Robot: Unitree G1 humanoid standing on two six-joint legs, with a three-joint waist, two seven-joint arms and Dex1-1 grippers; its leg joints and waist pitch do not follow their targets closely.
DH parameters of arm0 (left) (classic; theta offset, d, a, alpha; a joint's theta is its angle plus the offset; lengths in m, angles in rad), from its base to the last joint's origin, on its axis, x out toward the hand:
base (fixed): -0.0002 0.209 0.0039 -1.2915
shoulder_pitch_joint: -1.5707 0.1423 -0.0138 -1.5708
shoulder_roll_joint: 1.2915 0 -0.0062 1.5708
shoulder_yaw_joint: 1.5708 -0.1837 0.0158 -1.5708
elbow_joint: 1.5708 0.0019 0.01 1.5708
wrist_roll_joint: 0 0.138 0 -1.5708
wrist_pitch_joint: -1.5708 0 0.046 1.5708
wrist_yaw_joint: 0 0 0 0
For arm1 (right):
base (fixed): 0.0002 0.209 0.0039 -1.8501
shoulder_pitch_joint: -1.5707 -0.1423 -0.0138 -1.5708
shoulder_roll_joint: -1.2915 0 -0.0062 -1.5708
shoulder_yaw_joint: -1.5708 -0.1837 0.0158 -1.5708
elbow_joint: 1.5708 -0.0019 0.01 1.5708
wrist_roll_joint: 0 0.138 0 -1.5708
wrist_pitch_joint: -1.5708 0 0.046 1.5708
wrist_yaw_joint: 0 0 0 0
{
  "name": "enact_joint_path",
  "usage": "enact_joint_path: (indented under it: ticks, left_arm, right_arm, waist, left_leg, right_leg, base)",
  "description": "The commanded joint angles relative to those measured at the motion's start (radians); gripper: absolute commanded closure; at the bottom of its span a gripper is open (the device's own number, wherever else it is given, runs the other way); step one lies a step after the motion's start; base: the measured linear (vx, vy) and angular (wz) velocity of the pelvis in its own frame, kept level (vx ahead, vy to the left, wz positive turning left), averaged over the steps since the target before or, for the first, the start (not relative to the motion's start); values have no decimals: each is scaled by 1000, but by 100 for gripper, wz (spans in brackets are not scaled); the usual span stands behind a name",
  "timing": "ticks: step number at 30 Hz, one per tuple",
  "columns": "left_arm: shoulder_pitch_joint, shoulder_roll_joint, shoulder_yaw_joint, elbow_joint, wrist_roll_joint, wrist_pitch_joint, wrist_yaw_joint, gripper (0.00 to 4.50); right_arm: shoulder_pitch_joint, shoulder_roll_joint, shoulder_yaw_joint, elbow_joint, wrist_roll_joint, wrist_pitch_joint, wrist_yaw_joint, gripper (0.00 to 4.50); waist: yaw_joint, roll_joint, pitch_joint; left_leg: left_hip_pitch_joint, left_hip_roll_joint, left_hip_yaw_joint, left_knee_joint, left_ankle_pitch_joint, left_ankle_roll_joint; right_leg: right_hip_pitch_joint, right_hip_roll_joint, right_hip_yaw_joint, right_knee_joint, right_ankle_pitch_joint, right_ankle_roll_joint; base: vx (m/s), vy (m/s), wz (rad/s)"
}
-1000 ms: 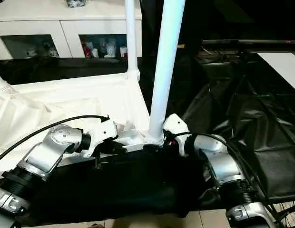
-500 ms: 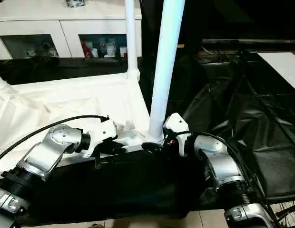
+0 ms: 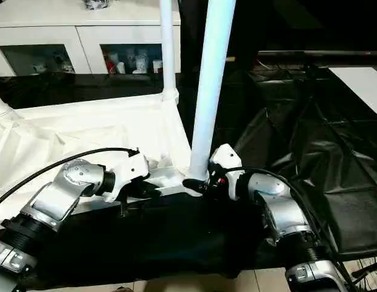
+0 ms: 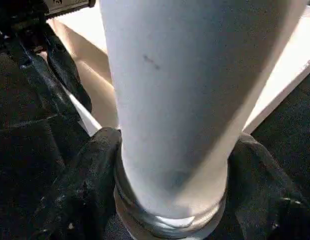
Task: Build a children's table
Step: Rotate leg to tighten
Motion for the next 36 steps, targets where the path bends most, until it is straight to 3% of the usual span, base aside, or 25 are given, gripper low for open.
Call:
enact_joint_path:
  ticks: [1,8,9,10,11,12,13,18,20,21,22,24,26,29,30,33,34,36]
  left_arm:
    - [-5,9,-22,10,7,1,-2,450]
    - [6,-11,-13,20,3,7,22,450]
    - [6,-15,-11,23,2,8,27,450]
    - [3,-57,10,65,-9,4,74,450]
    - [-2,-79,21,93,-14,3,100,450]
    - [-8,-101,27,124,-13,-1,127,450]
    - [-12,-113,30,143,-11,-3,143,450]
    - [-87,-226,24,314,46,-4,330,450]
    - [-135,-279,31,387,66,21,430,450]
    - [-135,-279,31,387,66,21,430,450]
    - [-165,-312,38,425,72,24,488,450]
    - [-191,-341,51,467,81,13,529,450]
    - [-200,-351,52,481,86,2,540,450]
    - [-202,-345,40,485,91,-23,504,450]
    - [-199,-341,38,481,92,-24,497,450]
    - [-192,-323,34,471,93,-36,465,450]
    - [-188,-314,34,463,92,-35,452,450]
    - [-176,-290,27,440,90,-56,416,450]
  right_arm:
    - [-8,9,9,-1,6,-3,11,178]
    - [1,52,-4,27,-19,-4,-90,183]
    - [1,57,-6,31,-21,-4,-103,183]
    - [0,98,-22,51,-28,4,-185,183]
    - [1,120,-28,58,-28,7,-218,183]
    - [1,146,-36,71,-32,5,-264,183]
    - [0,161,-41,79,-34,4,-292,183]
    - [-70,295,-73,216,-95,30,-624,183]
    - [-114,341,-83,268,-122,52,-762,183]
    - [-114,341,-83,268,-122,52,-762,183]
    - [-134,368,-85,283,-134,66,-826,183]
    - [-143,397,-87,289,-144,65,-851,183]
    - [-141,411,-86,286,-136,51,-828,183]
    - [-121,422,-107,238,-87,-19,-740,183]
    - [-120,420,-110,229,-82,-28,-733,128]
    - [-120,395,-112,192,-65,-56,-700,107]
    - [-120,381,-112,176,-61,-59,-689,93]
    - [-115,348,-111,123,-29,-38,-625,68]
  waist:
    - [5,-2,-64]
    - [2,-1,-60]
    - [-1,-3,-54]
    - [-5,-7,-50]
    - [-6,-4,-47]
    - [-11,-9,-45]
    - [-10,-5,-42]
    - [-25,-14,-36]
    - [-31,-13,-31]
    - [-33,-9,-30]
    - [-36,-9,-31]
    - [-38,-2,-30]
    - [-41,-2,-30]
    - [-37,4,-37]
    - [-35,-2,-37]
    - [-32,-3,-38]
    - [-34,1,-46]
    - [-32,-4,-48]
  left_leg:
    - [16,64,-33,-74,-182,54]
    - [16,64,-33,-76,-198,49]
    - [16,63,-33,-79,-220,42]
    - [17,62,-33,-82,-248,31]
    - [19,61,-34,-83,-267,21]
    - [24,59,-35,-85,-309,7]
    - [33,59,-39,-86,-348,-7]
    - [37,55,-47,-93,-422,-33]
    - [51,50,-51,-89,-470,-42]
    - [58,48,-52,-85,-487,-47]
    - [62,48,-57,-89,-520,-43]
    - [64,54,-61,-99,-561,-49]
    - [70,54,-63,-104,-608,-53]
    - [61,56,-65,-113,-594,-49]
    - [58,56,-63,-114,-585,-44]
    - [51,54,-60,-114,-552,-27]
    - [23,58,-67,-121,-480,-15]
    - [17,61,-62,-120,-418,2]
  right_leg:
    - [54,-65,45,-57,-158,-260]
    - [51,-66,46,-60,-178,-257]
    - [49,-64,46,-65,-213,-250]
    - [46,-65,46,-72,-266,-238]
    - [44,-66,46,-75,-303,-230]
    - [42,-66,45,-84,-381,-207]
    - [35,-69,45,-93,-449,-185]
    - [24,-69,42,-108,-577,-121]
    - [12,-68,34,-124,-672,-89]
    - [7,-69,31,-130,-695,-79]
    - [13,-66,17,-142,-698,-51]
    - [13,-61,13,-145,-659,-45]
    - [16,-60,7,-149,-634,-40]
    - [26,-71,16,-144,-573,-54]
    - [23,-72,22,-142,-559,-64]
    - [26,-76,30,-139,-544,-84]
    - [51,-82,31,-121,-495,-90]
    - [51,-79,36,-116,-414,-110]
  base:
    - [0,0,0]
    - [0,0,0]
    - [0,0,0]
    - [0,0,0]
    - [0,0,0]
    - [0,0,0]
    - [0,0,0]
    - [0,0,0]
    - [-35,6,1]
    - [-65,25,1]
    - [-65,25,1]
    - [0,0,0]
    - [-5,27,0]
    - [-3,37,-1]
    - [0,0,0]
    - [0,0,0]
    - [0,0,0]
    - [11,-2,-9]
